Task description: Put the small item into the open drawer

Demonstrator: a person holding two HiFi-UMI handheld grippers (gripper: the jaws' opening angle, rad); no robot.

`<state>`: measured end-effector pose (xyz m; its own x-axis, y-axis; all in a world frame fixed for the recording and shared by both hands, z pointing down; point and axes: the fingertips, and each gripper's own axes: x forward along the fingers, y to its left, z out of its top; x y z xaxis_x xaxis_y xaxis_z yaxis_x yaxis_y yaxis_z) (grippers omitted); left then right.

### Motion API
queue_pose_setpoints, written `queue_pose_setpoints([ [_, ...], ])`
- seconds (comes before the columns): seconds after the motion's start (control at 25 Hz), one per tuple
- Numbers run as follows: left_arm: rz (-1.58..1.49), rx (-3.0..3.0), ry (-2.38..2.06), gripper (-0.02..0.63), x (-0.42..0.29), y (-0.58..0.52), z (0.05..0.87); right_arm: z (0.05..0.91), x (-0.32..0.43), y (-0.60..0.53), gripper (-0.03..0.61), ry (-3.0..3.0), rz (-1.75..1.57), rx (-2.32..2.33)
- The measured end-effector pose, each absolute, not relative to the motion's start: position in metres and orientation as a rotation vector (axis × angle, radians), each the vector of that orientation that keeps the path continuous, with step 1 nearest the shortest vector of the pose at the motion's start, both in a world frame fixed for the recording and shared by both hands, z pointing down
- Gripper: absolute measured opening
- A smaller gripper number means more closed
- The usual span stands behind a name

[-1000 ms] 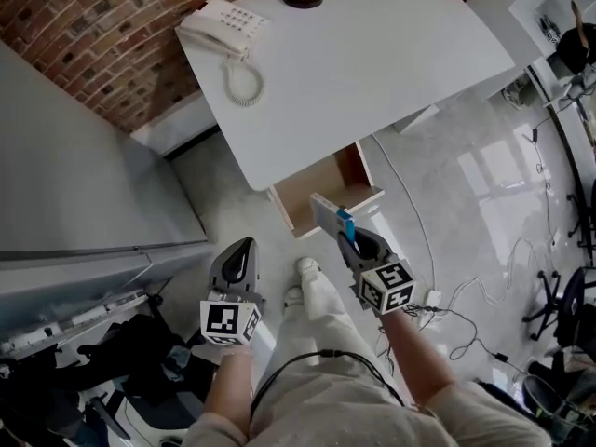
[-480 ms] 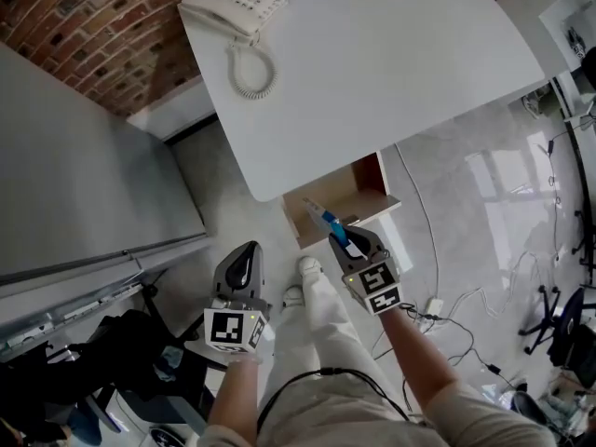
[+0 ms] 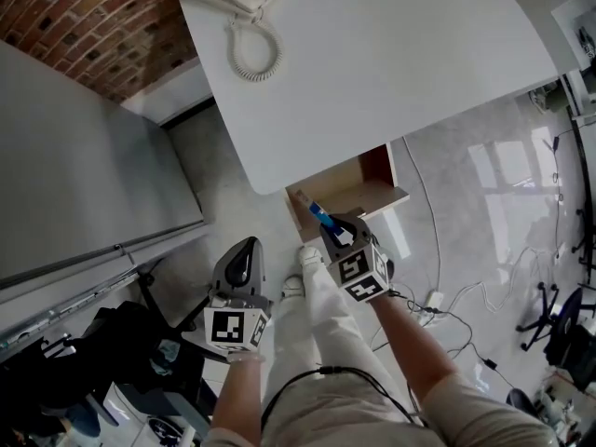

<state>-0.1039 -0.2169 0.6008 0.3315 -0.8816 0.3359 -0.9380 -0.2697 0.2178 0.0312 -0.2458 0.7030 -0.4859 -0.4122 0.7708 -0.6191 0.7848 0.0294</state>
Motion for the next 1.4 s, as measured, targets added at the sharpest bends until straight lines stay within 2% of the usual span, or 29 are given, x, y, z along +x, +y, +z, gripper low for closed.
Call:
queue_pose_setpoints([
  [1.16,0.216,2.168,-1.632,0.006,-0.109,-0.195,0.614,0.744,0.006,-0.252,0.092,-2.034,0.219,0.62],
  [1.4,0.212,2.163,-1.64,0.005,-0.111,-0.192,0.612,0.746,0.007,-0.247,0.126,-2.035,0.229,0.612],
])
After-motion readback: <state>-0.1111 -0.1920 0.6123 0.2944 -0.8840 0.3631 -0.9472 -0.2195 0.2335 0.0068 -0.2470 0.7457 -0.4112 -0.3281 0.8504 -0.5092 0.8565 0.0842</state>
